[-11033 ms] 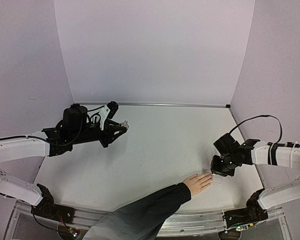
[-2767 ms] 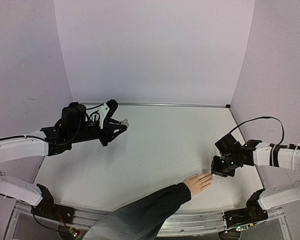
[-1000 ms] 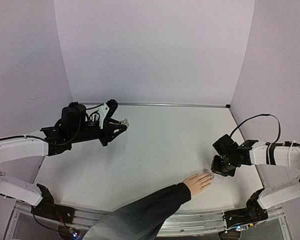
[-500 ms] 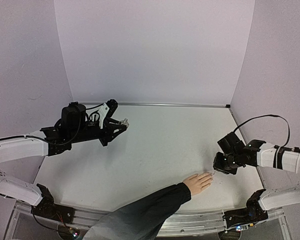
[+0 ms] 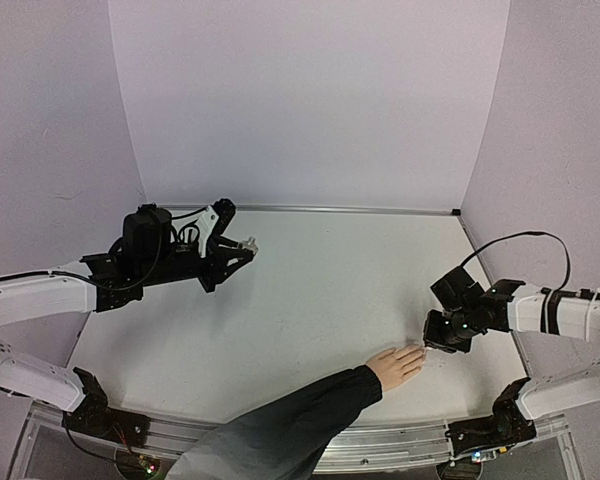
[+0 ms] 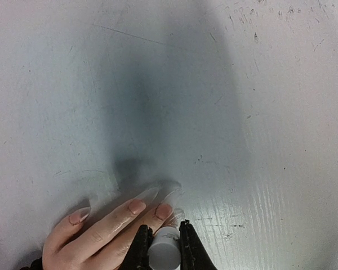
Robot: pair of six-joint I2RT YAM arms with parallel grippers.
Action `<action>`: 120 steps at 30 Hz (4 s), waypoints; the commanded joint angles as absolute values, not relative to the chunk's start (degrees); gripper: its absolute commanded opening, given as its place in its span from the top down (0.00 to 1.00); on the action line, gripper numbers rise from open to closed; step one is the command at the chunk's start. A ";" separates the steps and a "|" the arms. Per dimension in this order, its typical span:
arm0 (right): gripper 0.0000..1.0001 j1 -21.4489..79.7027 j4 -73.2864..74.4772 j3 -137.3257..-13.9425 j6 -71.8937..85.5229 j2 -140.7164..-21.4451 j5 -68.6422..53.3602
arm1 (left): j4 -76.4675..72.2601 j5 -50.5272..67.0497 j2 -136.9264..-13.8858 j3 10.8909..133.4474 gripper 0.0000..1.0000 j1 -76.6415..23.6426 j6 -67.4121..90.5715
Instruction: Paint the nails
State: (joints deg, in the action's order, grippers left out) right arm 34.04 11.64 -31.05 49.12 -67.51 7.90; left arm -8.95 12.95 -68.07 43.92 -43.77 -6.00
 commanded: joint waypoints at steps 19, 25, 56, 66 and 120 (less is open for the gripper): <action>1.00 33.76 12.38 -30.41 50.27 -70.47 8.51 | -10.20 13.25 -66.34 46.91 1.00 -43.51 -6.20; 1.00 33.79 10.41 -30.76 50.27 -71.21 8.09 | -10.20 13.10 -65.94 46.74 1.00 -43.51 -6.23; 1.00 33.81 14.19 -31.21 55.01 -70.13 14.27 | -10.02 12.84 -66.00 46.67 1.00 -43.51 -6.41; 1.00 33.78 16.58 -31.40 51.24 -64.90 10.01 | -10.03 13.18 -66.31 46.78 1.00 -43.51 -6.31; 1.00 33.77 -8.81 -37.83 34.78 -51.86 -5.18 | -9.93 26.18 -69.65 50.16 1.00 -43.67 -4.26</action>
State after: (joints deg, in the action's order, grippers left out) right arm 33.95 6.55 -35.40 43.51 -49.69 7.44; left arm -8.75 17.63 -68.23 45.39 -43.75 -5.63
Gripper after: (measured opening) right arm 0.138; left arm 0.215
